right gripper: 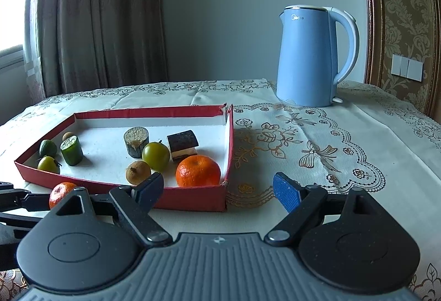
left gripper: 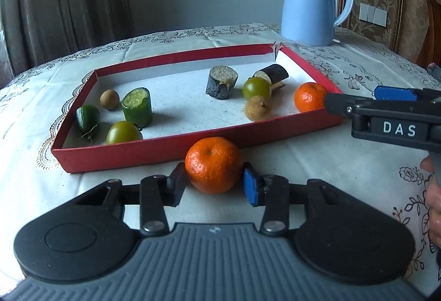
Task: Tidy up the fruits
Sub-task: 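Close the left gripper on the mandarin, then carry the mandarin with the left gripper into the tray and open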
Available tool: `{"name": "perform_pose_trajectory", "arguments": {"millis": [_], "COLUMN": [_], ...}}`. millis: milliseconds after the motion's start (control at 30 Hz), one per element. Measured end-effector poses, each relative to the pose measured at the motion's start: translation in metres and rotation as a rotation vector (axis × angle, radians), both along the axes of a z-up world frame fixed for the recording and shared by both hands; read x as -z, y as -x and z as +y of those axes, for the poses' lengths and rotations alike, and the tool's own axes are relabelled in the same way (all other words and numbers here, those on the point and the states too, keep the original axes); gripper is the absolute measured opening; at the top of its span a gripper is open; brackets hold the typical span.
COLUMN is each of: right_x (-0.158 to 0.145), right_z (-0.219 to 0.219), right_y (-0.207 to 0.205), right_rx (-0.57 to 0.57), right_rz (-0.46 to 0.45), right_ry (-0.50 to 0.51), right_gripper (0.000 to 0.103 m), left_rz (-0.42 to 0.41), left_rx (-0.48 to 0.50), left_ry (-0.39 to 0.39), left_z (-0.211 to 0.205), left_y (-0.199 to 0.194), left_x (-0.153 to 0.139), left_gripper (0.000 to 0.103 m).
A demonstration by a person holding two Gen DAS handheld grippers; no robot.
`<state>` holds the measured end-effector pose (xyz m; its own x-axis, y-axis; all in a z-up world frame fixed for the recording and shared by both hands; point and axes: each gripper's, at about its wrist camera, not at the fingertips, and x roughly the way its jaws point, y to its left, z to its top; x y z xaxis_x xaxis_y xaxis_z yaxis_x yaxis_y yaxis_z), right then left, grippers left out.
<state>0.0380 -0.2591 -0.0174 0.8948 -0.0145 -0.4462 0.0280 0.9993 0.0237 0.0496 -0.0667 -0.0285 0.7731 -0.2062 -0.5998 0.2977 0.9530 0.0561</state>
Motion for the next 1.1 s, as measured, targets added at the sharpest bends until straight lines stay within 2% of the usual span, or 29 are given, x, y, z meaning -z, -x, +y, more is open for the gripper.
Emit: {"name": "perform_pose_trajectory", "arguments": {"millis": [233, 433, 633, 733, 1100], "right_x": [0.000, 0.001, 0.001, 0.002, 0.004], "right_z": [-0.001, 0.000, 0.001, 0.002, 0.003], "right_y": [0.000, 0.000, -0.001, -0.001, -0.004], "right_rx": [0.000, -0.004, -0.009, -0.009, -0.012], "right_rz": [0.001, 0.002, 0.006, 0.009, 0.023], "right_ry": [-0.001, 0.001, 0.002, 0.006, 0.008], "right_gripper": [0.087, 0.087, 0.087, 0.087, 0.087], "left_rz": [-0.007, -0.027, -0.035, -0.012, -0.015], "left_rx": [-0.007, -0.021, -0.057, -0.069, -0.062], "left_ry": [0.020, 0.092, 0.094, 0.090, 0.070], "left_z": [0.012, 0.028, 0.032, 0.031, 0.016], "left_y": [0.009, 0.005, -0.019, -0.038, -0.085], "left_x": [-0.007, -0.030, -0.039, -0.036, -0.024], "left_gripper": [0.039, 0.039, 0.039, 0.039, 0.039]}}
